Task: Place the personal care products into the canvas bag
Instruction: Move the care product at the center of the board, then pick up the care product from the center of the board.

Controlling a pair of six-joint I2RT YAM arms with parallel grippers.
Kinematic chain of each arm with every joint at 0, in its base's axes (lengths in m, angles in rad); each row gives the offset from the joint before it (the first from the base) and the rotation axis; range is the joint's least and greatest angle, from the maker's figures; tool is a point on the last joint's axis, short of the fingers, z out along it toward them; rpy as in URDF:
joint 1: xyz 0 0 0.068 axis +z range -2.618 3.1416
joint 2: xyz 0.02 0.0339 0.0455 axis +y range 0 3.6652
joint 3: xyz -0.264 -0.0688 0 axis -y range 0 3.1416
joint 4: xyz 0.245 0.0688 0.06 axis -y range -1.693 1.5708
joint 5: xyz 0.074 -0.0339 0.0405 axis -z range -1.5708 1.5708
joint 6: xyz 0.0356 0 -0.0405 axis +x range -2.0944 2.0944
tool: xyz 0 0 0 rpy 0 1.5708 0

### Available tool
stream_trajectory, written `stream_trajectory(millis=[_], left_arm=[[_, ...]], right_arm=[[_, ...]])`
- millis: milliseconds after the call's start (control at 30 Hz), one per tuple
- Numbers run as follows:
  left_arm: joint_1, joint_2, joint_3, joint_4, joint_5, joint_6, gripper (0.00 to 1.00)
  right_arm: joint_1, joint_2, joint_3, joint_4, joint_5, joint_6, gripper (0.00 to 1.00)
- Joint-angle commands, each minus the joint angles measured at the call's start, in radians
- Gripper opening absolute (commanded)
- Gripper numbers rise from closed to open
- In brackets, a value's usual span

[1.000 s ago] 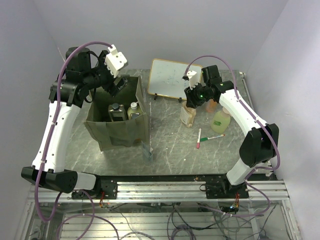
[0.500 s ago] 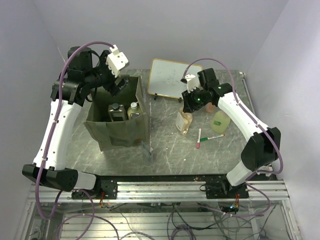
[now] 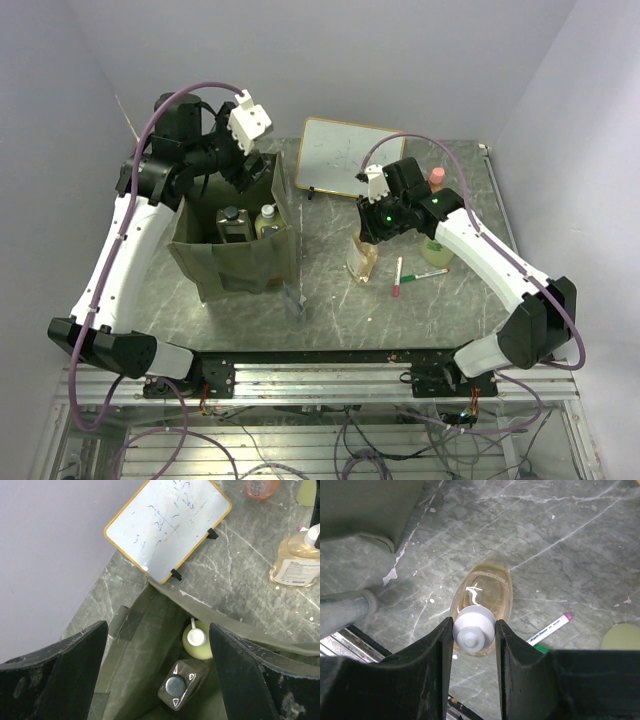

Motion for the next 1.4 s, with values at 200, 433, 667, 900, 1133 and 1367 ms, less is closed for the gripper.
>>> stream_trajectory(millis=[200,433,667,900,1133,1367], left_arm=[[-0.073,0.016,0.014,0.066,-0.005,-0.058,0.92],[-0.124,0.041,0.029,0.077,-0.008,-0.07,0.93],[-0.186,0.071,0.045,0.095,-0.018,-0.094,0.93],[-0.31,0.106,0.005,0.133,-0.089,-0.137,0.93],[-0.474,0.159,-0.061,0.166,-0.147,-0.167,0.95],[-0.529,0.26,-0.027,0.088,-0.051,0.009,0.97]], right_arm=[[0.016,-0.046,-0.031,0.047,-0.044,0.066,0.3],[0.003,-0.067,-0.004,0.054,-0.07,0.039,0.65],[-0.137,-0.121,0.032,0.046,-0.133,-0.003,0.73],[-0.301,-0.188,0.039,0.044,-0.131,-0.032,0.76],[-0.429,-0.228,0.077,0.054,-0.12,-0.072,0.77],[-0.518,-0.266,0.032,0.059,-0.209,-0.06,0.77]])
